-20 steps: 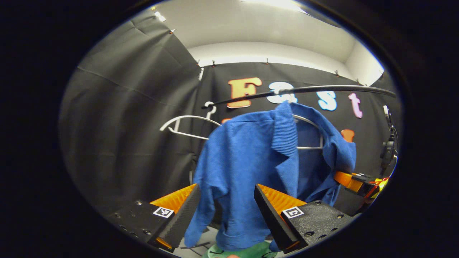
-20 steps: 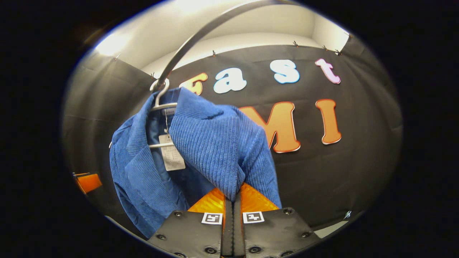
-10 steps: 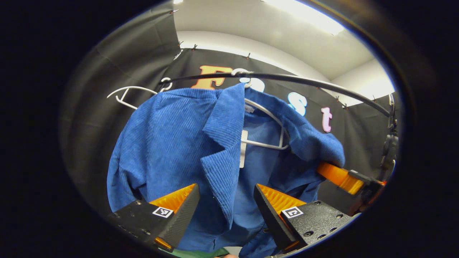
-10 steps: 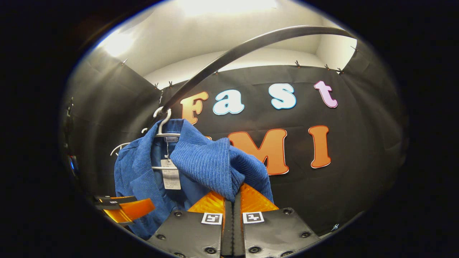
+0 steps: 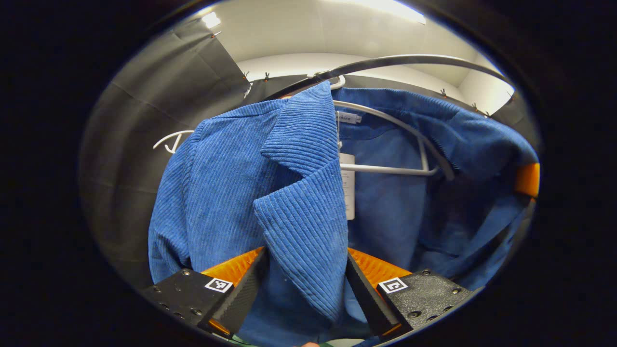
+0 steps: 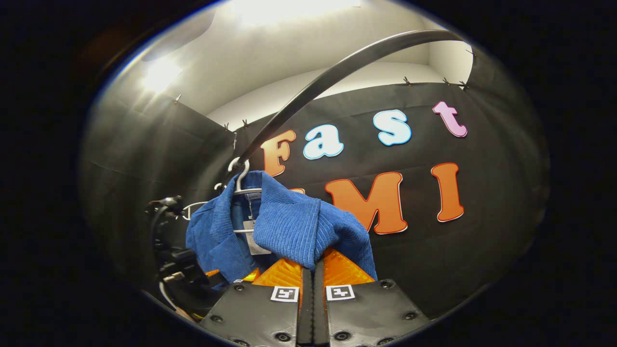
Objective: Grasp the clothes on the hanger with both hands and then place them into the laundry hamper below.
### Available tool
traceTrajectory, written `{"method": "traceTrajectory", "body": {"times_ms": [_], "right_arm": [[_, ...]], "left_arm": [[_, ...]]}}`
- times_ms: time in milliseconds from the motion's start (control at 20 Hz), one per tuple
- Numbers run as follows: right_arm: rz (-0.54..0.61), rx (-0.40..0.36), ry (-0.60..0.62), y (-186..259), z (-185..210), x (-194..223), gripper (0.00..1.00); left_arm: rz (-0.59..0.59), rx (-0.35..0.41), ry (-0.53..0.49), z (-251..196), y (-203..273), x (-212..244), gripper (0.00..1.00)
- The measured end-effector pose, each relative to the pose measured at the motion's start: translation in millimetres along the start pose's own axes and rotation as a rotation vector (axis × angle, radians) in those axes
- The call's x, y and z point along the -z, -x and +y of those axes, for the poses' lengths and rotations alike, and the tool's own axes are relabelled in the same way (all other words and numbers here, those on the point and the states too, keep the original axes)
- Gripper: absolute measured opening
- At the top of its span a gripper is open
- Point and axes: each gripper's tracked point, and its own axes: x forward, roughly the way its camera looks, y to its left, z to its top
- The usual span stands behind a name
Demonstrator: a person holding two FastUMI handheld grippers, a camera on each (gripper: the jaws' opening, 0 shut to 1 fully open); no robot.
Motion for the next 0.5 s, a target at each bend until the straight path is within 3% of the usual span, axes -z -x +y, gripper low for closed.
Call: {"method": "traceTrajectory", "body": {"times_ms": [100,250,300,450,500], "right_arm": [[-0.002,-0.01,0.02,0,0,-3,0.07],[-0.039,0.027,0.042,-2,-9,-10,0.04],[-0.062,0.06,0.048,-1,-15,-16,0.07],[-0.09,0.125,0.067,-3,-18,-19,0.07],[-0.096,0.137,0.079,-4,-17,-20,0.07]], "left_arm": [[-0.005,0.024,-0.016,5,-6,-1,0.87],[-0.027,0.042,-0.09,27,8,-19,0.28],[-0.027,0.062,-0.136,34,14,-26,0.08],[-0.111,-0.022,-0.261,80,39,-73,0.09],[-0.138,-0.065,-0.285,96,46,-92,0.03]]}}
